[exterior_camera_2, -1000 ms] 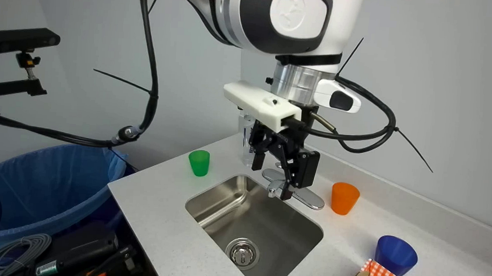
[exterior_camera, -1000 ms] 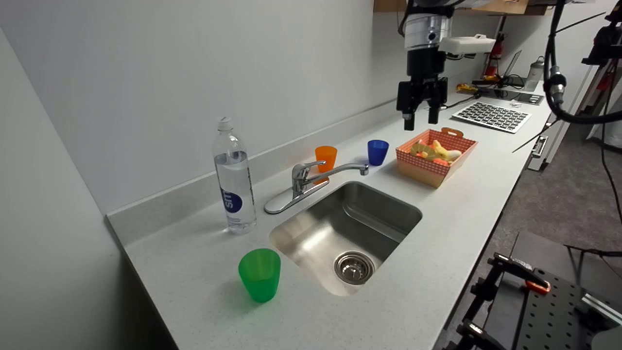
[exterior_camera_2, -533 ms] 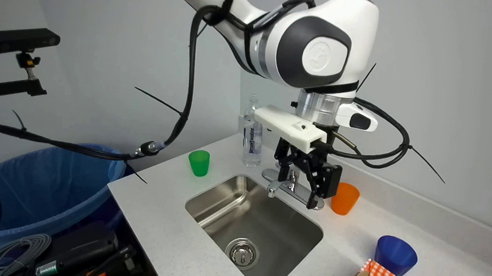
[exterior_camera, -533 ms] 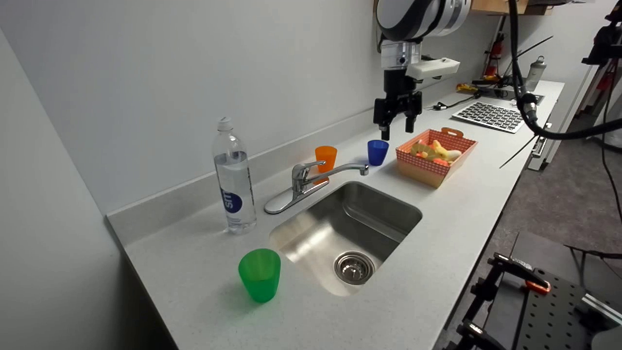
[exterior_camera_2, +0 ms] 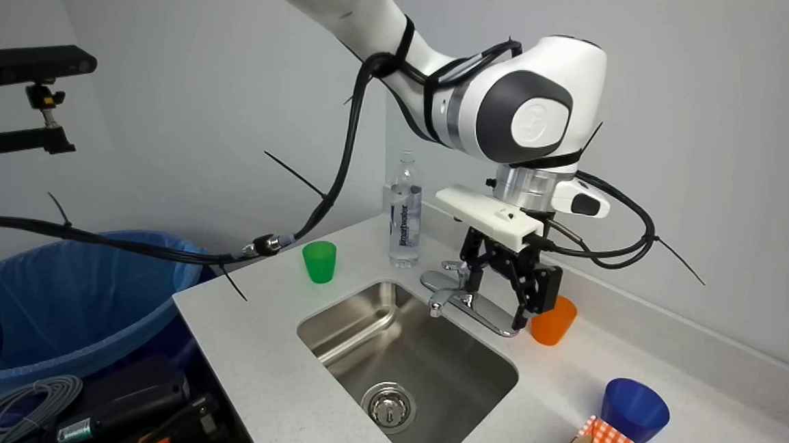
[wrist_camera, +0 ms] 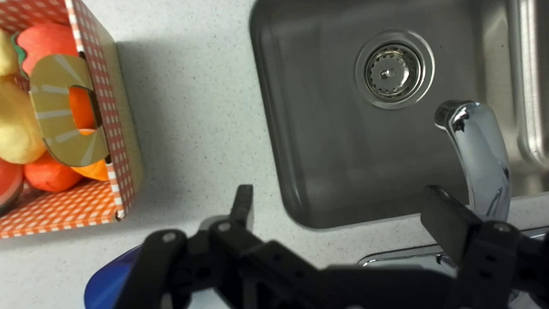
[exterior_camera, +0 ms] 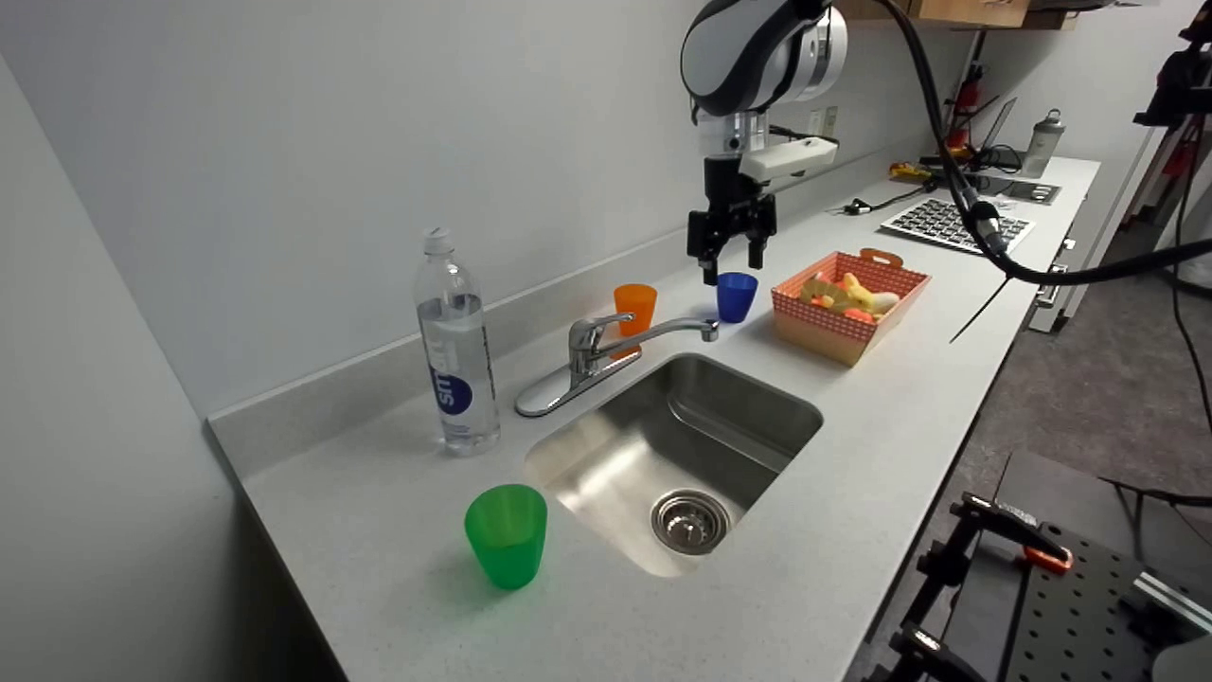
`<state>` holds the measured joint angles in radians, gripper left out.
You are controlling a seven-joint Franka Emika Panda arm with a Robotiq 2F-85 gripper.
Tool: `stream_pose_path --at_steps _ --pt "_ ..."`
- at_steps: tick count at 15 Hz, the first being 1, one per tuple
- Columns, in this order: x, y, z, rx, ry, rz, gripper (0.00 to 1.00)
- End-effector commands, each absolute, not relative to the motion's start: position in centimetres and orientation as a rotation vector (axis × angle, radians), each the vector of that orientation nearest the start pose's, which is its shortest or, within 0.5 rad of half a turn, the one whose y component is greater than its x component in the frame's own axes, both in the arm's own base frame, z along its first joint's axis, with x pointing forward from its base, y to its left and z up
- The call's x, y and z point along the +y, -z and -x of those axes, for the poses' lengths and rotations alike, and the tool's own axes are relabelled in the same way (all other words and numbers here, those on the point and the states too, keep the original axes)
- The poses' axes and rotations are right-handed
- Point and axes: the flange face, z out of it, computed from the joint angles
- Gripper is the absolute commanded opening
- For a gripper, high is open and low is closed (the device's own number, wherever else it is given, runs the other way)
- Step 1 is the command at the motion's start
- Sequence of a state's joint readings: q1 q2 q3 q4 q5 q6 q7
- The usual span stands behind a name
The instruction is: Move the faucet nozzle to the left
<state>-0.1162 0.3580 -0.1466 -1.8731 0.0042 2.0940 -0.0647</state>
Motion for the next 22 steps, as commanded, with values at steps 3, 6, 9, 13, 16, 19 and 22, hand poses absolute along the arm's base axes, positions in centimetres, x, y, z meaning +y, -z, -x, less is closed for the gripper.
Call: stream_pose_path --at_steps 3,6,9,13,16,19,22 --pt "-14.6 -28.8 -60.1 0.312 -0.274 3.140 1.00" --pt "-15.3 -27.6 -59.9 0.312 -0.312 3.145 1.00" --pt "-15.5 -27.0 -59.8 0.309 -0.336 3.137 1.00" --pt "-15.4 -26.6 -59.8 0.272 -0.324 3.117 0.71" --pt "-15.3 -26.5 -59.9 0.239 -0.307 3.102 0.53" --pt "-15.2 -26.5 -60.1 0.167 -0.276 3.086 0.30" --pt "-10.5 -28.4 -57.3 0.107 -0.263 3.051 0.06"
